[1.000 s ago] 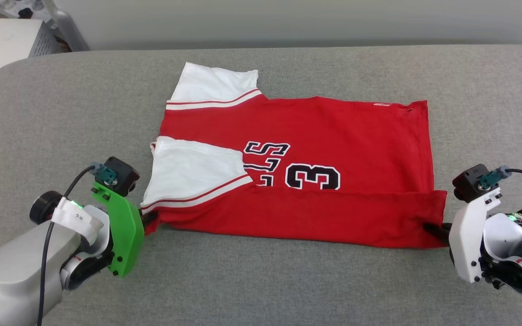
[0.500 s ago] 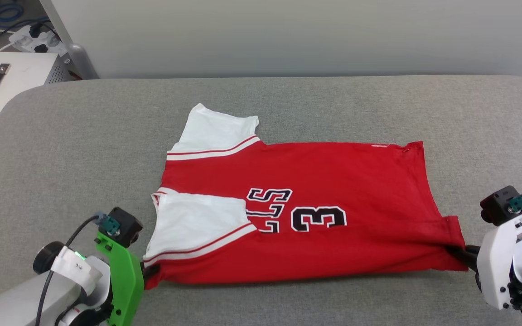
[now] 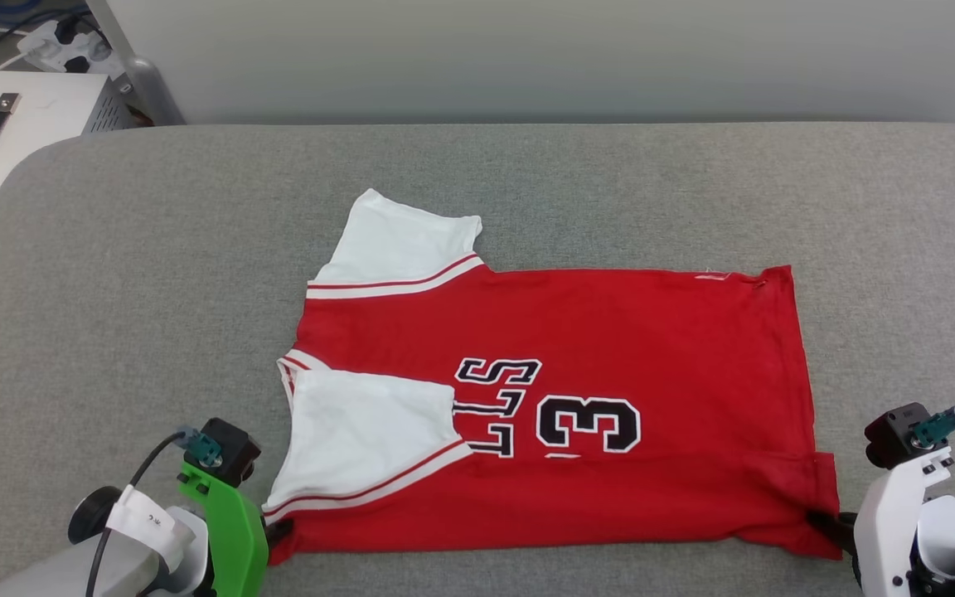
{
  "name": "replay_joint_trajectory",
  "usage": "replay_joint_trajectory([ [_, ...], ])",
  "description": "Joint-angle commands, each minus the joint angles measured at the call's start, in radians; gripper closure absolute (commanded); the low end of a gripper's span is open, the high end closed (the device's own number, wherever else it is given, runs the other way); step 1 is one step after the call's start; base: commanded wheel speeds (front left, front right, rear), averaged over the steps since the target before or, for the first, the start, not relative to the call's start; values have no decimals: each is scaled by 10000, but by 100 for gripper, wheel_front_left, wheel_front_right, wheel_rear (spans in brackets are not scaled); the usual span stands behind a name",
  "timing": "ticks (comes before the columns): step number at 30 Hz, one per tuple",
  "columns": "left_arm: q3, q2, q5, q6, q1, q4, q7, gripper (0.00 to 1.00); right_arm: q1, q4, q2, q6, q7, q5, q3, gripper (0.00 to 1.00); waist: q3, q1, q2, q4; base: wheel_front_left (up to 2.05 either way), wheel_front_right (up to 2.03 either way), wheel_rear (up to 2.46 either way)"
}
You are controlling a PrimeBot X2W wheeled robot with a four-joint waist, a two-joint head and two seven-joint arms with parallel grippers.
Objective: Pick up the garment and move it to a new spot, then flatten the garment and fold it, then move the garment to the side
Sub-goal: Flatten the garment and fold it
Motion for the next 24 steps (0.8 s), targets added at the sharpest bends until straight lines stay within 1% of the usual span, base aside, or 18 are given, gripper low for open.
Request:
replay_joint_trajectory([
  [1, 38, -67, -120, -21, 142, 157, -108, 100, 157, 100, 162, -6, -170, -55, -60, 68, -23, 0, 0, 32, 0, 0, 0],
  [2, 41, -90, -81, -4, 134, 225, -160, 96, 201, 144, 239, -6, -244, -54, -90, 51, -50, 0, 0, 48, 0, 0, 0],
  [3, 42, -96, 17, 31, 114, 295, -259, 65, 245, 169, 301, -6, -381, -106, -140, 0, -90, 0, 0, 67, 0, 0, 0],
  [4, 69, -99, 58, 74, 110, 343, -360, 0, 276, 179, 334, -6, -558, -189, -216, 0, -133, 0, 0, 84, 0, 0, 0],
  [8, 161, 40, 184, 163, 108, 298, -686, 0, 485, 64, 530, -6, -1400, -458, -776, 0, -373, 0, 0, 121, 0, 0, 0],
  [10, 248, 200, 240, 256, 68, 155, -831, 0, 593, -70, 646, -6, -1951, -716, -1209, 0, -460, 0, 0, 128, 0, 0, 0],
  [12, 417, 372, 315, 372, -47, -39, -1074, 0, 681, -202, 866, -6, -2653, -1115, -1848, 0, -517, 0, 0, 136, 0, 0, 0],
  [16, 837, 612, 511, 725, -440, -325, -1554, 0, 845, -575, 1617, -6, -4056, -2260, -3255, 0, -554, 0, 0, 125, 0, 0, 0],
  [18, 1053, 636, 706, 931, -756, -386, -1798, 0, 918, -843, 2153, -6, -4664, -2915, -3913, 0, -500, 0, 0, 77, 0, 0, 0],
  [22, 1549, 404, 843, 1153, -1419, -224, -2277, 0, 1017, -1397, 3036, -6, -5363, -3897, -4623, 0, -297, 0, 0, -102, 0, 0, 0],
  [24, 1701, 268, 1014, 1173, -1819, -20, -2435, 0, 1034, -1681, 3408, -6, -5527, -4258, -4781, 0, -133, 0, 0, -242, 0, 0, 0],
])
